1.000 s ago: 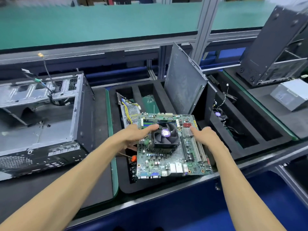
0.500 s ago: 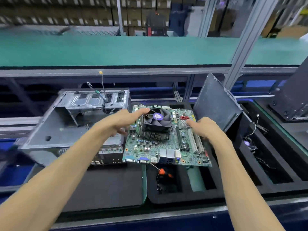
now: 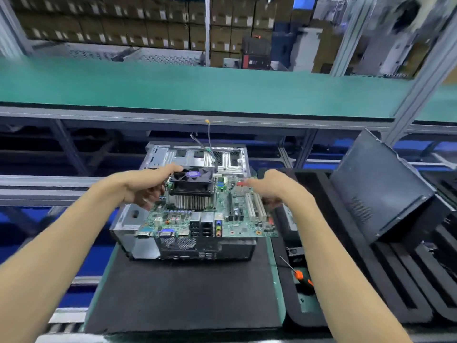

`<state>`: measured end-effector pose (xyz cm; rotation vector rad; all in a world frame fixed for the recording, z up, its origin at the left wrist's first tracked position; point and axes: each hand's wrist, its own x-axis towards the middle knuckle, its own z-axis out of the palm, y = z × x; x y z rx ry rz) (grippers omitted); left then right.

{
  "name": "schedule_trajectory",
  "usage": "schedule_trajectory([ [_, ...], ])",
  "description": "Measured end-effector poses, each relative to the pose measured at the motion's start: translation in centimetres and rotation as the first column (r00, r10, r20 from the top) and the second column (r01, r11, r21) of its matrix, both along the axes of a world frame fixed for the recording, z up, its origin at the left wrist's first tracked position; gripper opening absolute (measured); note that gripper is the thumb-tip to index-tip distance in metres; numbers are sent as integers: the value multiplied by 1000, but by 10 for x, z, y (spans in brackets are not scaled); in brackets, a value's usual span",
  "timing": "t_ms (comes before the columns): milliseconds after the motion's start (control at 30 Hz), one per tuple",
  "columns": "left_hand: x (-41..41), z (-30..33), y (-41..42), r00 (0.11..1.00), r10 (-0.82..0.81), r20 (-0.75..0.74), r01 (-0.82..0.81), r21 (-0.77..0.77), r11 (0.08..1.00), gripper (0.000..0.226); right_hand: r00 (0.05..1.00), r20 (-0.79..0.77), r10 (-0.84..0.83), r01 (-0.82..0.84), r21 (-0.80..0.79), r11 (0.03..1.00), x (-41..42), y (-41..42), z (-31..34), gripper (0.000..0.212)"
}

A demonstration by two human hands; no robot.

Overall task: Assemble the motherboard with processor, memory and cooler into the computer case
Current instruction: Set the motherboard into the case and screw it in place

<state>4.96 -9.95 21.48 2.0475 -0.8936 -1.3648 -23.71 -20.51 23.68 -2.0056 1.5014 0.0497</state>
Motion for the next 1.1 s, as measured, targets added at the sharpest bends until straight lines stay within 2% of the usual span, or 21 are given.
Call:
schedule_trajectory([
  [167,44,-21,2,997,-65,29,63,71,995,83,999,-49,-12,17,102,995,46,3,-21,66],
  [300,55,-38,-11,992,-125,-24,127,104,986,84,990,-135,24,-6,134,991,62,1,-30,65],
  [433,56,-54,-26,982,-174,-80,183,136,974,81,972,-211,98,-66,155,986,72,-8,-36,54],
  [667,66,-77,-45,990,-105,-90,119,174,978,74,937,-304,171,-128,158,979,97,-25,-66,33],
  [800,70,-85,-56,994,-94,-64,104,194,975,75,955,-238,175,-116,242,963,118,-33,-84,46],
  [967,70,-97,-68,994,-89,-58,100,229,968,74,950,-261,173,-112,233,966,130,-47,-115,48],
  [1033,69,-106,-73,993,-94,-70,108,238,965,75,938,-292,188,-94,305,948,134,-51,-126,55],
  [1100,66,-114,-78,992,-93,-84,110,228,967,77,950,-285,127,-31,320,947,136,-56,-133,56],
])
